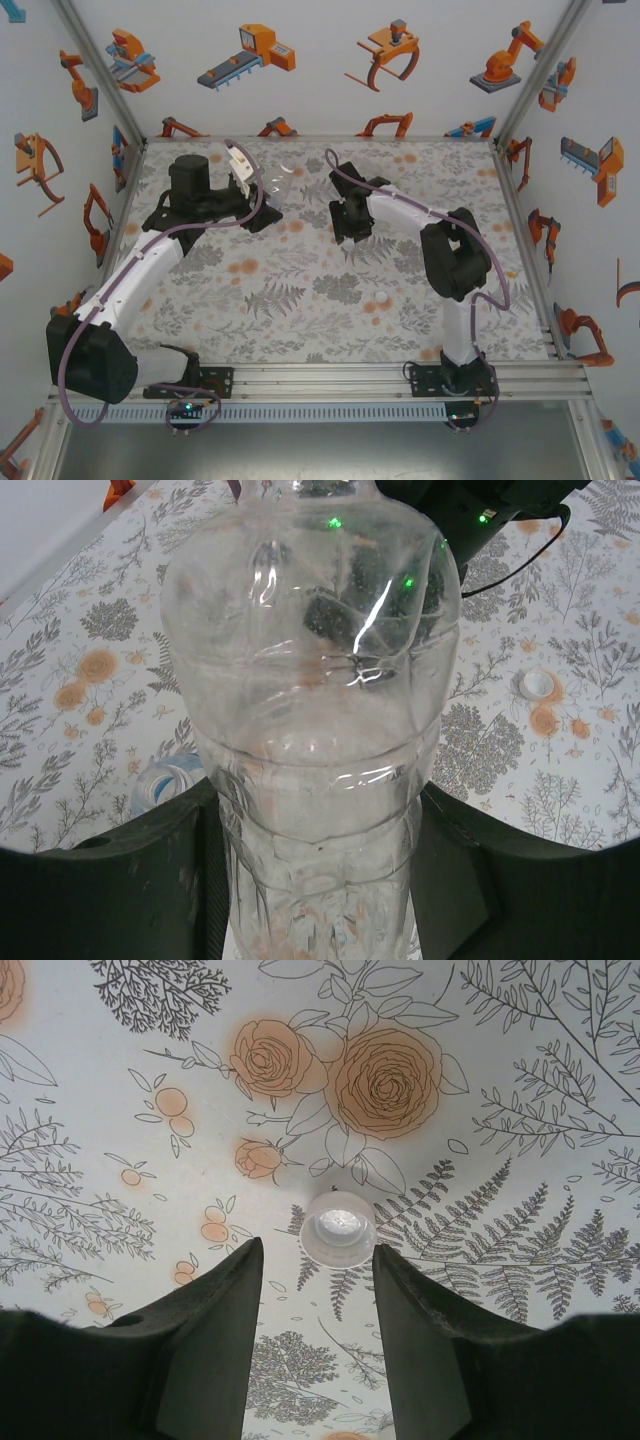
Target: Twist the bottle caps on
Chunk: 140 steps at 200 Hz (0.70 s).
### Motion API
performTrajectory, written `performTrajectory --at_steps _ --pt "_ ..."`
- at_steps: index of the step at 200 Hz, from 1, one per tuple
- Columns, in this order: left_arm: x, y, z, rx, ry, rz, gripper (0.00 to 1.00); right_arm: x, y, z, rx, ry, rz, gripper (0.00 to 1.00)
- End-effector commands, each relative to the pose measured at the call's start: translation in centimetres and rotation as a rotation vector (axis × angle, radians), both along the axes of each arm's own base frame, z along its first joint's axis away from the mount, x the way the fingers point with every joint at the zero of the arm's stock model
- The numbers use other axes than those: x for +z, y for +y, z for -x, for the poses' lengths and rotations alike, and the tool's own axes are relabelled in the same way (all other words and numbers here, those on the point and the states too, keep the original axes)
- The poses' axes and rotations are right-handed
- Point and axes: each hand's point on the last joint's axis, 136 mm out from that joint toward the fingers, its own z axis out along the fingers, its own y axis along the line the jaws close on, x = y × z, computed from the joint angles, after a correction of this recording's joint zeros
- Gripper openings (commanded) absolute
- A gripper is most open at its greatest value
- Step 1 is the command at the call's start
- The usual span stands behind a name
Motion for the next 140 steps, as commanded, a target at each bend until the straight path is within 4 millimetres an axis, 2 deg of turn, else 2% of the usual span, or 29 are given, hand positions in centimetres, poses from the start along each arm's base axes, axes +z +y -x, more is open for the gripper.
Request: performTrajectory --at_steps 1,140 --pt "0.9 -0.1 0.0 -0.009 -0.003 0.018 0.13 0.9 -0.3 0.3 0.002 -0.013 0.022 0.47" --pt "0.7 -0.1 -0.1 -0.008 0.002 0.013 0.14 -2.2 -0.1 0.5 0.010 0.035 0.032 0.44"
